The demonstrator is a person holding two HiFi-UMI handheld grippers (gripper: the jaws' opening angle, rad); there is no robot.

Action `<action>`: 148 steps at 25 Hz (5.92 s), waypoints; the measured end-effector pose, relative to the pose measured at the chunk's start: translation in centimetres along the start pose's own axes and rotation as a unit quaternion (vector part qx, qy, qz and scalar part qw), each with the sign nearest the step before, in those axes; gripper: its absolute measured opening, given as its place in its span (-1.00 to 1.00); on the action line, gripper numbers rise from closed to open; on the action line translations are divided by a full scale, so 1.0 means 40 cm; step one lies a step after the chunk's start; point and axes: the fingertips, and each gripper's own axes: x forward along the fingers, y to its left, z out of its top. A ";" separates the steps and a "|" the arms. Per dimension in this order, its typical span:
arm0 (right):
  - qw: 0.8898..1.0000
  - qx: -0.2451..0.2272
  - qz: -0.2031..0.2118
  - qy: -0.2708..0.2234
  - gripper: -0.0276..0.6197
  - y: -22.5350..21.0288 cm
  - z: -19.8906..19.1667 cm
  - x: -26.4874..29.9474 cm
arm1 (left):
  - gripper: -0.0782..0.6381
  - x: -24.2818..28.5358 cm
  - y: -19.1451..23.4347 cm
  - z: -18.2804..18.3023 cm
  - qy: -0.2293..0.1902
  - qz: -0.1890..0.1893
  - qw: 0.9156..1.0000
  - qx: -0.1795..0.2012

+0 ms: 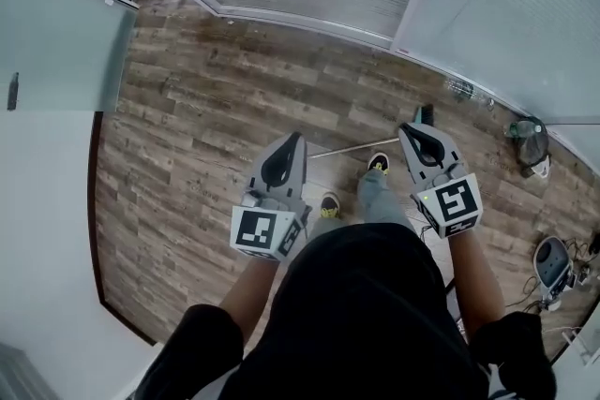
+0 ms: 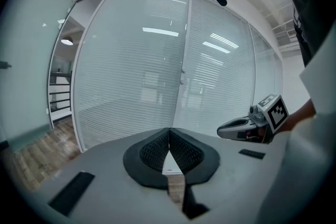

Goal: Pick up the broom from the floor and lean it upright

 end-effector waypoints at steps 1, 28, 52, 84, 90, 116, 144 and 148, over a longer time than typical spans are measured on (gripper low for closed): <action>1.000 0.003 0.008 0.001 -0.86 -0.015 -0.004 0.011 | -0.72 0.010 0.003 0.000 0.004 0.009 1.000 -0.001; 0.958 -0.125 0.206 0.153 -0.86 0.153 -0.348 0.439 | -0.72 0.017 0.343 -0.439 0.117 0.139 0.979 -0.091; 0.881 -0.171 0.287 0.334 -0.85 0.415 -1.357 0.850 | -0.71 0.122 0.531 -1.578 0.299 0.159 0.913 -0.226; 0.787 -0.327 0.332 0.404 -0.57 0.449 -2.196 1.050 | -0.22 0.240 0.642 -2.461 0.347 0.263 0.826 -0.359; 0.779 -0.350 0.330 0.402 -0.57 0.454 -2.219 1.058 | -0.22 0.248 0.655 -2.457 0.329 0.302 0.801 -0.398; 0.896 -0.259 0.155 0.326 -0.67 0.196 -1.301 1.035 | -0.40 0.494 0.634 -1.260 0.087 0.175 0.929 -0.315; 0.977 -0.004 -0.082 0.195 -0.66 -0.368 -0.671 0.555 | -0.27 0.767 -0.109 -0.350 0.034 -0.127 0.991 0.000; 0.976 0.040 -0.111 0.181 -0.66 -0.451 -0.640 0.495 | -0.27 0.792 -0.187 -0.275 0.017 -0.146 0.989 0.029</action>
